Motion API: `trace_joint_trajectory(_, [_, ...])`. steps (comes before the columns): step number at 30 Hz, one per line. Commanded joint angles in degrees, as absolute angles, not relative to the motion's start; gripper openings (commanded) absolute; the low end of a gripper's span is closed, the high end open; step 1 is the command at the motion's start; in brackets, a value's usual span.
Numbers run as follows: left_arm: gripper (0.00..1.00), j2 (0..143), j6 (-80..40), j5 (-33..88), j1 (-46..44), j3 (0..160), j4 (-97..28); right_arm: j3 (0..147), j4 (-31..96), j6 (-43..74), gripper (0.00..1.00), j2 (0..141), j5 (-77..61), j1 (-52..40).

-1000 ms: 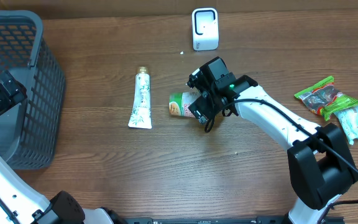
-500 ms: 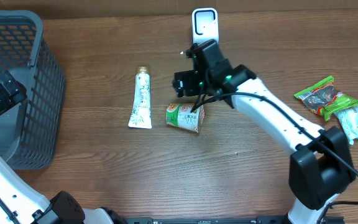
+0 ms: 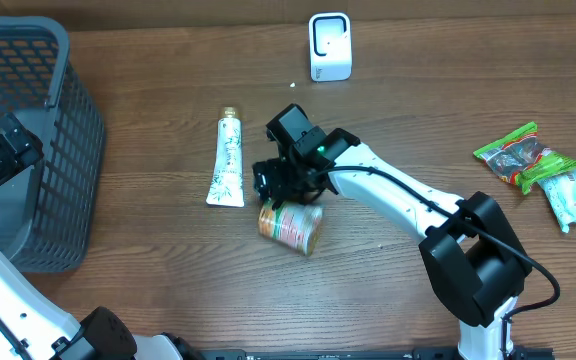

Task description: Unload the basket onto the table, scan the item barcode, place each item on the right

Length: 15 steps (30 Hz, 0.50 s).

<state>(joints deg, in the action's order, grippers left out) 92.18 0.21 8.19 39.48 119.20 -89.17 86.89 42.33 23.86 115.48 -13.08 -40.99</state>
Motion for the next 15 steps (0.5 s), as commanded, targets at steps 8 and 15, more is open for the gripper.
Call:
trace_joint_trajectory(8, [1.00, 92.16, 1.13, 8.45, 39.57, 119.31, -89.12, 94.08, 53.34, -1.65, 1.00, 114.41, -15.79, -38.39])
trace_joint_trajectory(15, [1.00, 92.16, 1.13, 8.45, 39.57, 119.31, -89.12, 94.70, 58.63, -15.07, 1.00, 114.96, -15.73, -38.39])
